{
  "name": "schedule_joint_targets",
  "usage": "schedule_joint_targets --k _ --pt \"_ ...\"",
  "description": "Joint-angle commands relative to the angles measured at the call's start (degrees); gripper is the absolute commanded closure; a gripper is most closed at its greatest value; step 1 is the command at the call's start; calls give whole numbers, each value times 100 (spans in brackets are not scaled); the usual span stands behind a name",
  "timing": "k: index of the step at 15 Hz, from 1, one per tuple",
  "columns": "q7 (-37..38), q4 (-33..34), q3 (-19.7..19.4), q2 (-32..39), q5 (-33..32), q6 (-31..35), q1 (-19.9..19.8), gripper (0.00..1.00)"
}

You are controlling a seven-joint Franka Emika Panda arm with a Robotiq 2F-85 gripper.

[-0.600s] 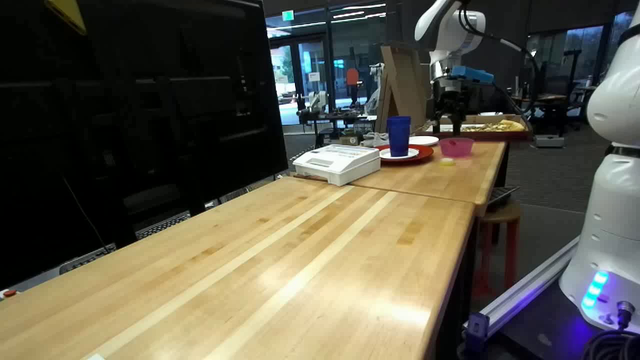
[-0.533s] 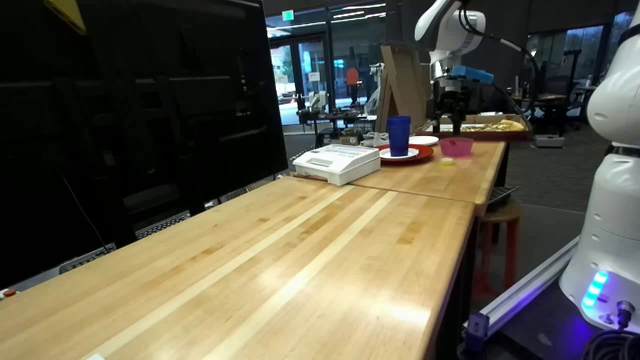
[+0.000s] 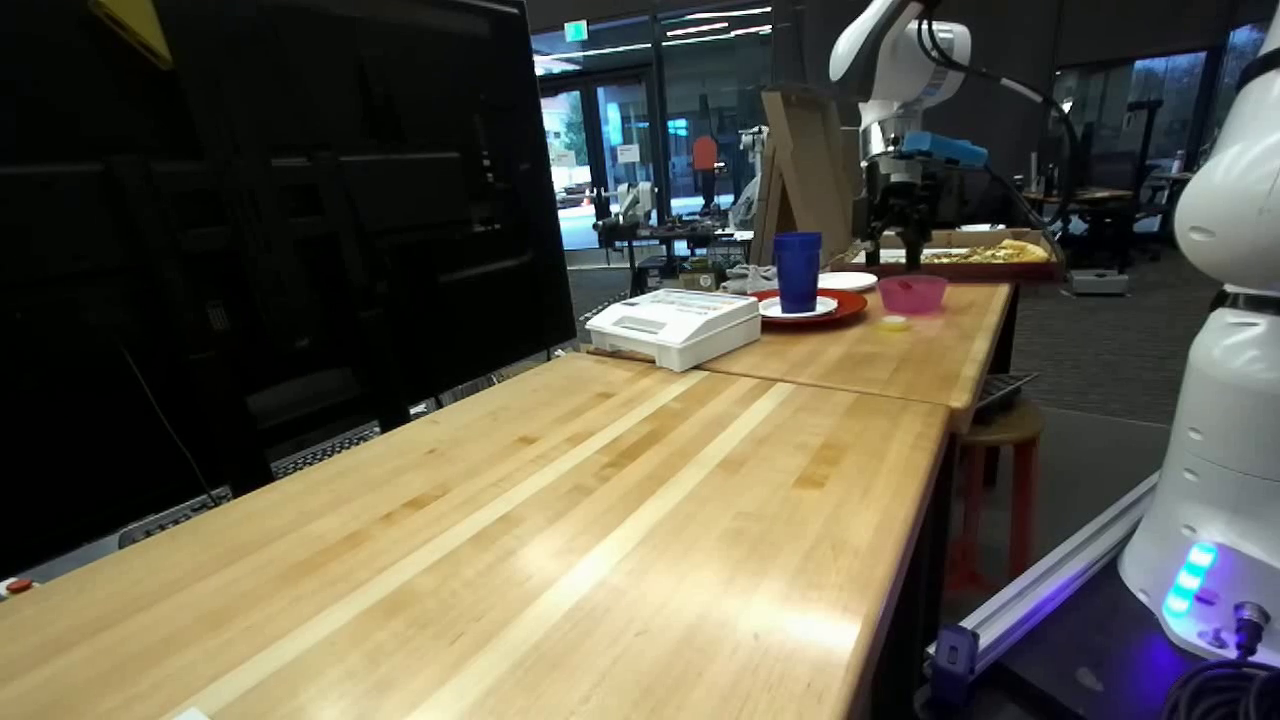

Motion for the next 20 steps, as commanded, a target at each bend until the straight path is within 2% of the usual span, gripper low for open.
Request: schedule_joint_targets --k 1,8,13,20 --pt "-5 8 202 4 8 -11 -204 0" --pt "873 -306 424 -6 -24 1151 -305 0" --pt "1619 -605 505 9 -226 1565 -321 0" --pt "1772 -985 543 69 -52 2299 -323 0"
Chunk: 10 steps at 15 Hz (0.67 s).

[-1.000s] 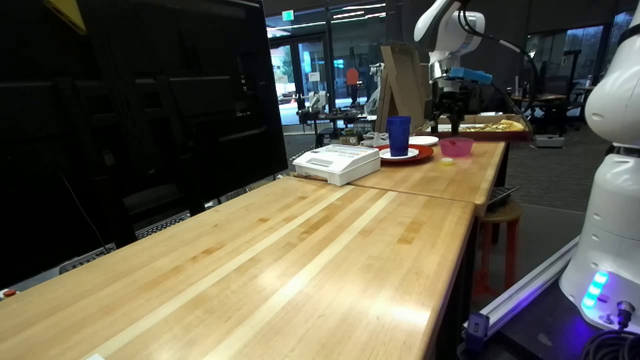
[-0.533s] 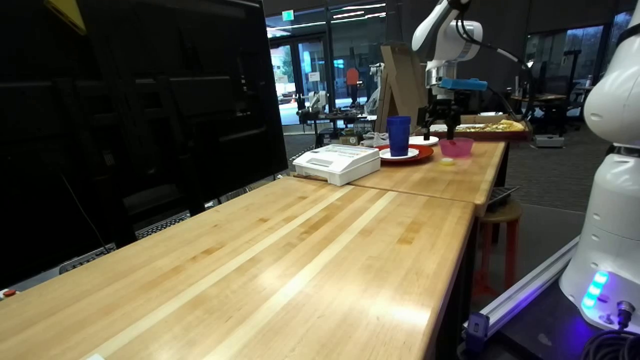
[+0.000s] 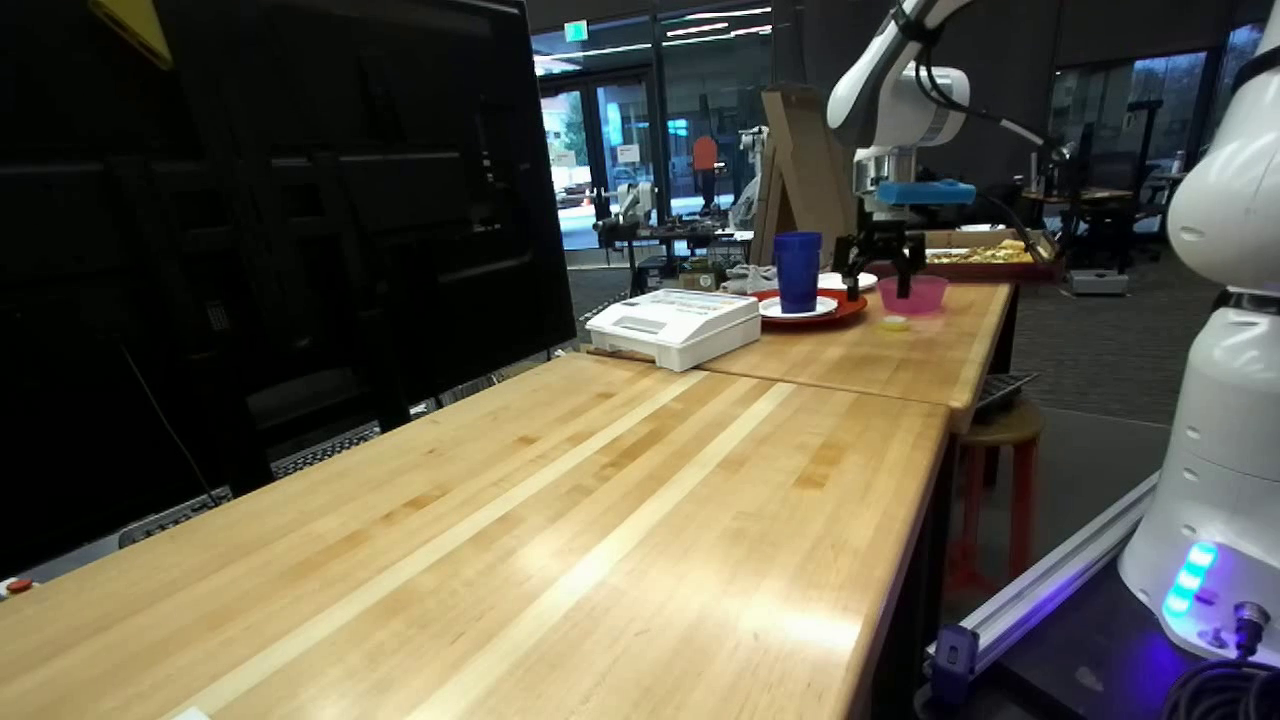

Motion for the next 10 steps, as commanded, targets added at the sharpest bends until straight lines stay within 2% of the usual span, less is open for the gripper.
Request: schedule_joint_targets --k 1,10 --pt "150 -181 100 -12 50 364 -81 0" --pt "832 -228 72 159 -47 759 -140 0"
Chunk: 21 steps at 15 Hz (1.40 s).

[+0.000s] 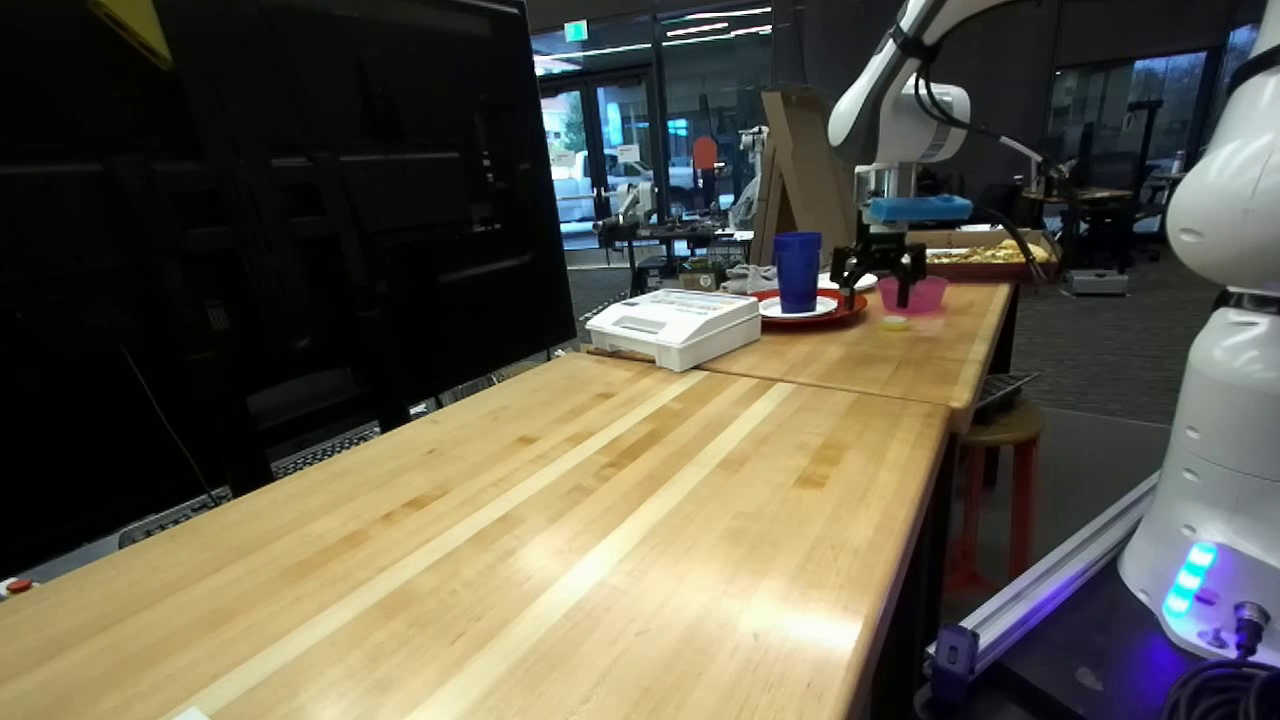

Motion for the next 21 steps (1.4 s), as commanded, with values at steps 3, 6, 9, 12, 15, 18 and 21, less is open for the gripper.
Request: schedule_joint_targets --k 3,6,9,12,15,18,21 --pt "336 -81 25 31 -33 136 -180 0" --pt "372 -114 2 43 -20 162 -257 0" --pt "411 -132 -10 90 -31 216 -312 0" --pt "351 -118 3 164 49 279 -333 0" --pt "370 -71 9 255 49 320 -329 0" --pt "360 -41 5 341 67 360 -336 0" --pt "348 -27 -1 401 84 399 -345 0"
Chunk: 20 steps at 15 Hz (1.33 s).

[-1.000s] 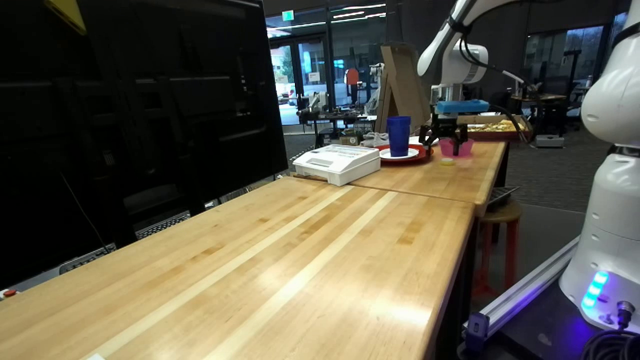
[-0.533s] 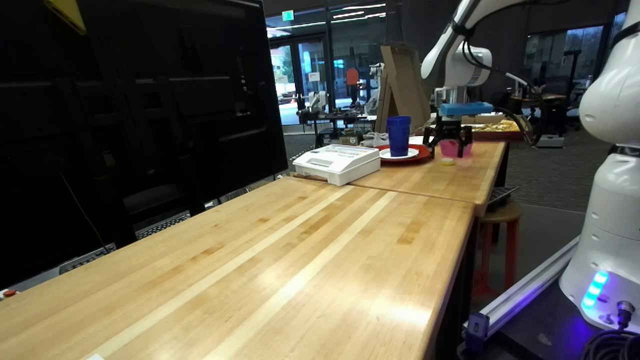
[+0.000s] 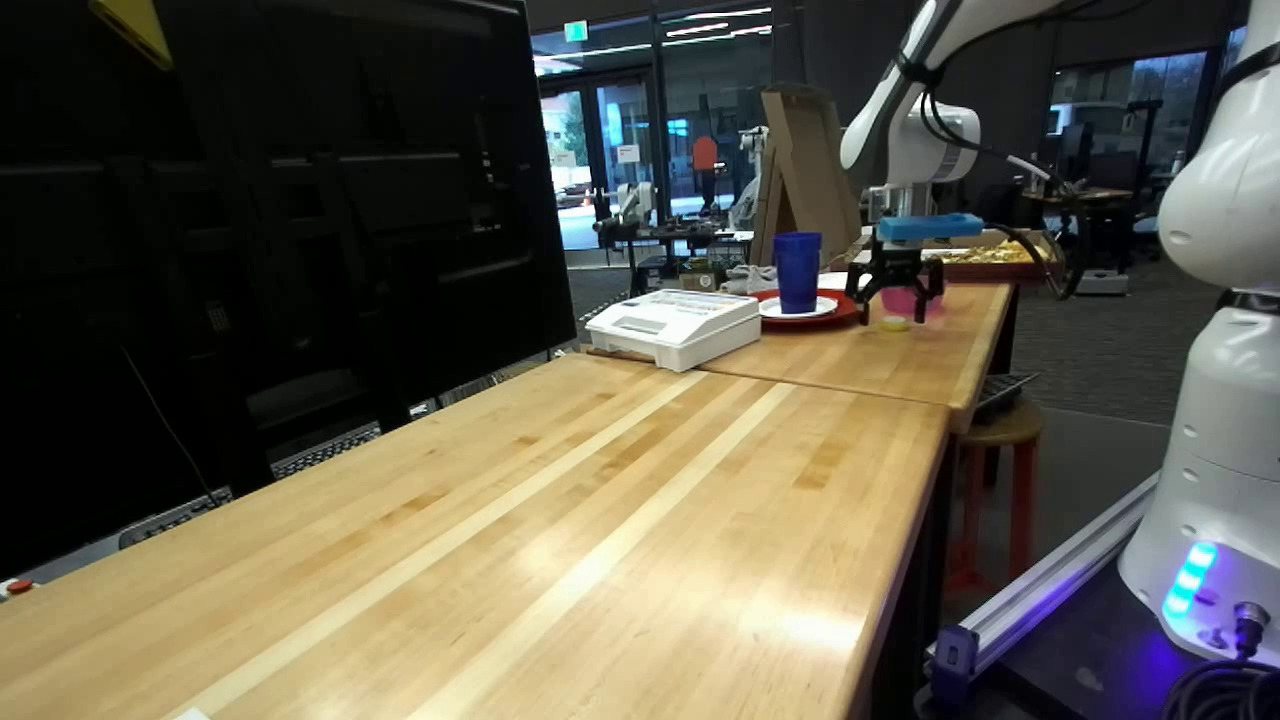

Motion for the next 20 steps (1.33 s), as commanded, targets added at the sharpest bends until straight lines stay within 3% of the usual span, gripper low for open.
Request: schedule_joint_targets --k 1,5,6,7,8,14,20 --pt "51 30 18 57 65 72 -48 0" --pt "65 31 13 69 71 101 -60 2" --pt "70 32 13 69 68 114 -64 11" --pt "78 30 12 57 67 116 -66 27" --pt "86 31 11 51 56 124 -65 30" --pt "150 98 -5 50 0 155 -53 75" --pt "192 77 -9 -5 -39 163 -50 75"
